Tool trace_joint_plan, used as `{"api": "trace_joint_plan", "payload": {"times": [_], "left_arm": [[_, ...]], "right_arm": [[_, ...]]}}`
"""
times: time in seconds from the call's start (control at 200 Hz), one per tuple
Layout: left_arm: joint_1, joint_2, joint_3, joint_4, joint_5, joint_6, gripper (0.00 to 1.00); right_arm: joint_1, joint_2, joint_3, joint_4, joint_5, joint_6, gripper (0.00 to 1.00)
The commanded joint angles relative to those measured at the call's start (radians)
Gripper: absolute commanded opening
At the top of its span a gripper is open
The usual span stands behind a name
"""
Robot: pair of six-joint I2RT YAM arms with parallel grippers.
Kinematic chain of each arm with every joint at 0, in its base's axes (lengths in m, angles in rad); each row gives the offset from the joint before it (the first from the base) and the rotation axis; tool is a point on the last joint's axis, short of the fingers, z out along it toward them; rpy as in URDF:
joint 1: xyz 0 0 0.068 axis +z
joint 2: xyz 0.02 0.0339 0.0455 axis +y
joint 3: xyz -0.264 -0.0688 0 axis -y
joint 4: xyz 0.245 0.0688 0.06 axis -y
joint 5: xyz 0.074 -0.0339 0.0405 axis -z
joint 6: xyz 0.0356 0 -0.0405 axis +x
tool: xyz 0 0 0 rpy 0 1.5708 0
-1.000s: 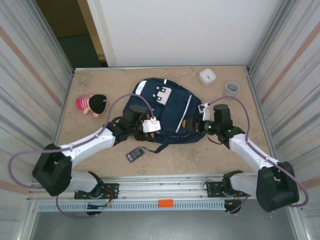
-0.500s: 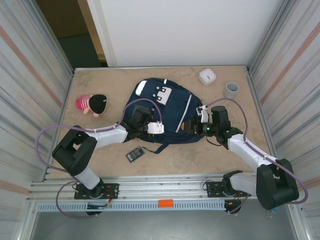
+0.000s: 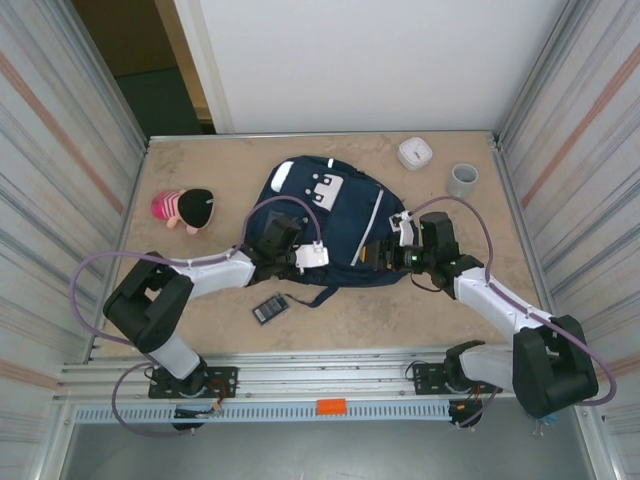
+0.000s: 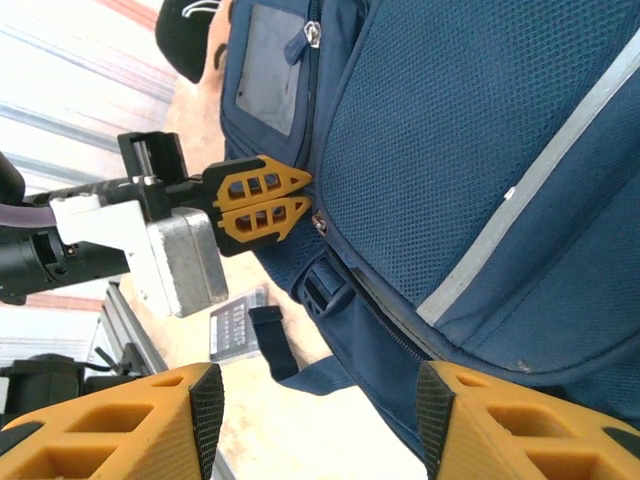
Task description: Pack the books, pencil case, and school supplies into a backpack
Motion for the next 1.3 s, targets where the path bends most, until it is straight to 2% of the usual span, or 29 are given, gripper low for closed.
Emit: {"api": "trace_joint_plan", "payload": {"times": [0.0,0.306,0.616,0.922,1.158,1.298], "left_arm": [[-0.024,-0.063,-0.024,-0.027,0.097,-0.114,0.00],[-0.043,-0.157,-0.152,0.196,0.178,-0.230,0.00],[-0.045,-0.140,-0.198,0.297,0.222,-0.273,0.00],[-0.051,-0.138,-0.195,0.301,0.236,-0.269,0.00],[-0.062,-0.115,-0.179,0.282,0.228,-0.253,0.00],[-0.069,-0.098,-0.168,0.286,0.228,-0.251,0.00]], "right_arm": [[0.034,-0.025,-0.023,0.007,-0.021,0.037,0.56],[0.124,0.079,-0.085,0.200,-0.047,0.268,0.56],[0.141,0.246,-0.009,0.227,-0.027,0.241,0.56],[0.156,0.341,0.065,0.231,-0.037,0.202,0.55],[0.171,0.362,0.091,0.183,0.113,0.173,0.54],[0.173,0.405,0.092,0.284,0.047,0.213,0.52]]}}
